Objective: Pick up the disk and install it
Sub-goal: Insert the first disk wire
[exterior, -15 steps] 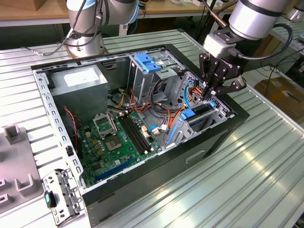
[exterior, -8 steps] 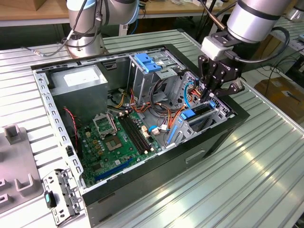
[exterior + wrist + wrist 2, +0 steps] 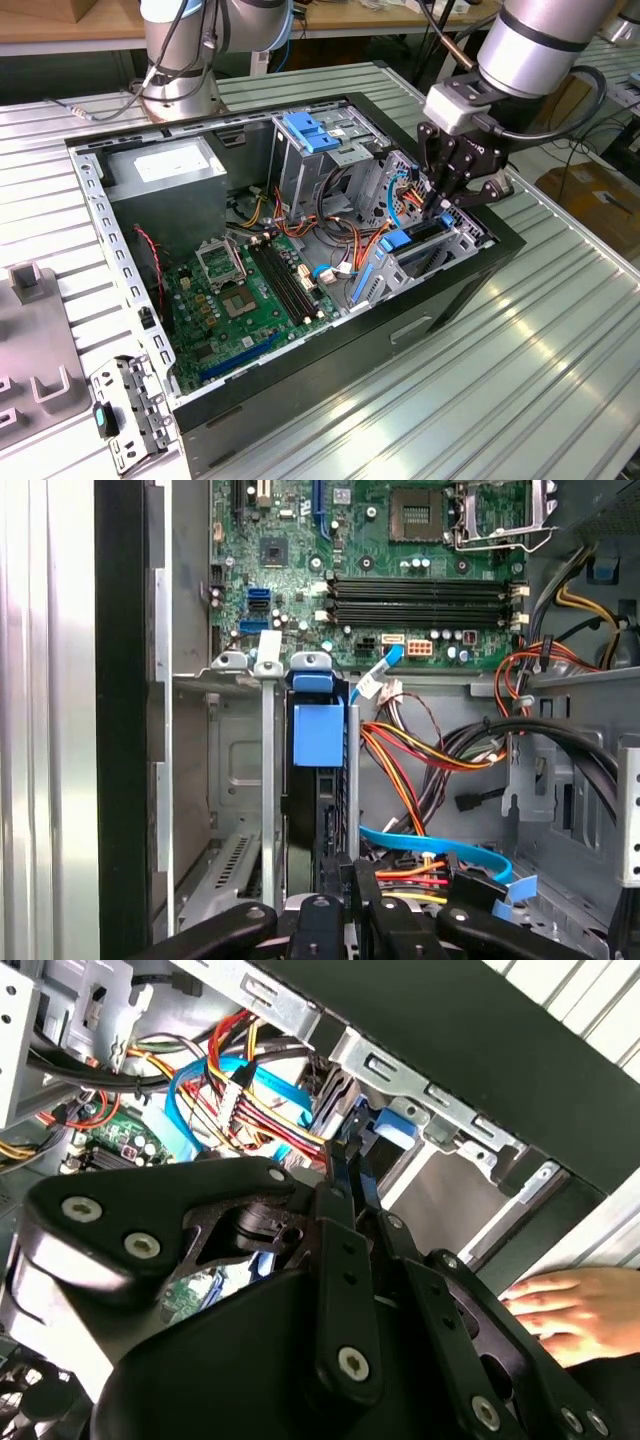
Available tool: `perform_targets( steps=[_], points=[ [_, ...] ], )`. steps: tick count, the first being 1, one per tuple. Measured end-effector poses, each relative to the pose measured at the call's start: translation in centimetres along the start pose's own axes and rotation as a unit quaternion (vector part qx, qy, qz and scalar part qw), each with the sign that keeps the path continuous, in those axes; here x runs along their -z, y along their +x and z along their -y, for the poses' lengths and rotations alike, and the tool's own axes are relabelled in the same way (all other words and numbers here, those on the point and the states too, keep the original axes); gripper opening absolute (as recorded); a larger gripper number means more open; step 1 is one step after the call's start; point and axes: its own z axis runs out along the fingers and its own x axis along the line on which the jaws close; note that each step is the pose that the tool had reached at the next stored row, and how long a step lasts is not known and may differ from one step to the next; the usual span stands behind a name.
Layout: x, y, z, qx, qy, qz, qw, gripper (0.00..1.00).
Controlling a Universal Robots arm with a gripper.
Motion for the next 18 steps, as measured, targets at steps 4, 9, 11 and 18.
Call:
perform_targets(
  steps=[4, 9, 11, 18],
  points=[
    [-0.09, 0.17, -0.12, 0.0, 0.0, -0.0001, 1.0, 0.16],
    [-0.19, 0.24, -0.26, -0.002, 0.0, -0.0001, 1.0, 0.16],
    [-0.26, 0.24, -0.26, -0.004, 0.0, -0.0001, 0.99999, 0.16],
    [-0.55, 0.25, -0.27, -0.012, 0.0, -0.0003, 0.99993, 0.16]
  ],
)
